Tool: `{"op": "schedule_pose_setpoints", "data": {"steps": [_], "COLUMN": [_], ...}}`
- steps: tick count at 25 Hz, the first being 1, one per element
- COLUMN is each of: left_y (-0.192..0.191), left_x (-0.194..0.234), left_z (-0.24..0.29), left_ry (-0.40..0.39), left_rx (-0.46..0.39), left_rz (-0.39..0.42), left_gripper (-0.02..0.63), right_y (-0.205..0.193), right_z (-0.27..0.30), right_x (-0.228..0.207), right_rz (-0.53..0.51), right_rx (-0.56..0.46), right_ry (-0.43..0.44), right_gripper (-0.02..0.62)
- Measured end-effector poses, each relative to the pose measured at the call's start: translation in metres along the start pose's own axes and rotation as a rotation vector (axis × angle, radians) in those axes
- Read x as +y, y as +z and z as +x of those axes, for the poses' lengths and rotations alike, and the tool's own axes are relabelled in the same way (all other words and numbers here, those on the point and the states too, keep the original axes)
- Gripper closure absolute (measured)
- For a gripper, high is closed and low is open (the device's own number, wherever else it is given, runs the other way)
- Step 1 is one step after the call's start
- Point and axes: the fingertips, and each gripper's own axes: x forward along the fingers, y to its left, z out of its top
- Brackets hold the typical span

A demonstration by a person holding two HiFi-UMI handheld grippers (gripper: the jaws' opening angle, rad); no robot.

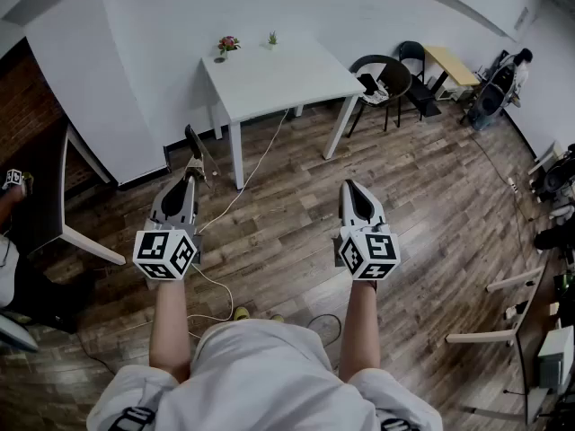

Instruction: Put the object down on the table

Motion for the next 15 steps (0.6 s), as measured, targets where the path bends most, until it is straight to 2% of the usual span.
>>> {"op": "schedule_pose_setpoints", "data": {"steps": [3, 15], "left_y": [-0.002, -0.008], "left_x": [0.000, -0.019], "left_z": [0.003, 0.007], "left_ry": [-0.001, 0.001], "left_rx": [-0.003, 0.020], "left_rz": [-0.024, 0.004], "left_gripper": [0.584, 0.584], "right_y": [-0.001, -0.009], "right_z": [0.002, -0.009], "right_x": [-0.003, -0.021], "right_rz": [-0.001, 0.009], "right_rx": [0.003, 0.003], "right_ry": [-0.002, 0.003], "right_gripper": [0.591, 0.589]}}
